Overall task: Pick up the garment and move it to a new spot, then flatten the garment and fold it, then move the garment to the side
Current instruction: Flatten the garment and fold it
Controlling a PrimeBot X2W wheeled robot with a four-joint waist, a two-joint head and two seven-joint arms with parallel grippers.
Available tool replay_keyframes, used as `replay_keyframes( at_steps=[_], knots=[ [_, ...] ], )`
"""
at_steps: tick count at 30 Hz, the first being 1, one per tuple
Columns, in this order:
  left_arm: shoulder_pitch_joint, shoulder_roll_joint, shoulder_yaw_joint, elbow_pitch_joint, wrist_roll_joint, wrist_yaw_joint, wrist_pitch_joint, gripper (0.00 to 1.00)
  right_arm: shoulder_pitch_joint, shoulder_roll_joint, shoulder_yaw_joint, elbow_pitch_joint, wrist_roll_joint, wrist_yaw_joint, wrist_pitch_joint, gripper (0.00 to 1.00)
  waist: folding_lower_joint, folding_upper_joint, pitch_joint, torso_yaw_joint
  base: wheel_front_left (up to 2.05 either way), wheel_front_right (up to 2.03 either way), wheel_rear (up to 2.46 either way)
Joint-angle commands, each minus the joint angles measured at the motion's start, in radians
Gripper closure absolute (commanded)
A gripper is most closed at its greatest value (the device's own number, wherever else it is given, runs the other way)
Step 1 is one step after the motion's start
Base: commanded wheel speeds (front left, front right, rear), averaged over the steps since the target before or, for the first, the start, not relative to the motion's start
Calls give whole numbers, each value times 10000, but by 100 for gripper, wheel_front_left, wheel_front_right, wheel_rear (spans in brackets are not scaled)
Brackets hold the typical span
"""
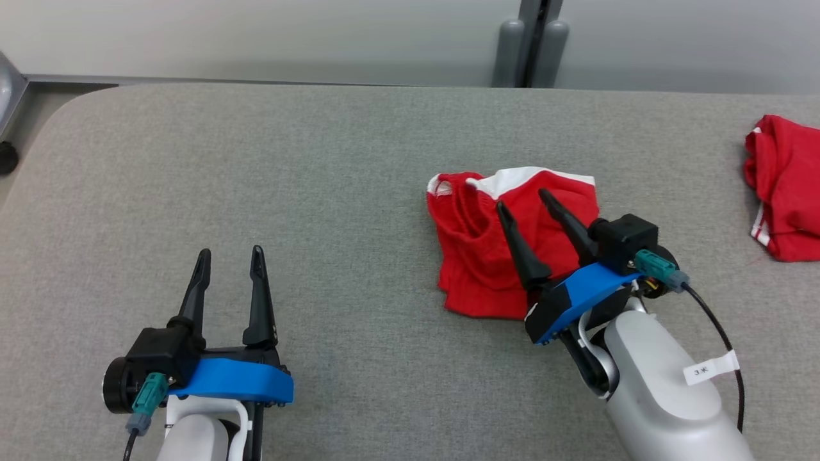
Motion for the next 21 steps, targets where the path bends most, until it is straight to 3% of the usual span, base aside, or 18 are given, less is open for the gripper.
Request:
replay_keyframes(
  at_steps=[1, 10, 21],
  knots=[
    [79, -10, 132, -29, 97, -43, -42, 0, 135, -20, -297, -303, -278, 1, -177, 0, 1, 0, -223, -301, 0, 0, 0],
    [395, -7, 615, -28, 353, -119, -42, 0, 1716, -99, -2079, -2467, -1406, 1, -379, 0, 1, 0, -773, -942, 0, 0, 0],
    [854, 16, 1009, 36, 667, -223, -42, 0, 3914, -14, -3672, -4497, -1592, 1, -55, 0, 1, 0, -1275, -1081, 0, 0, 0]
  ],
)
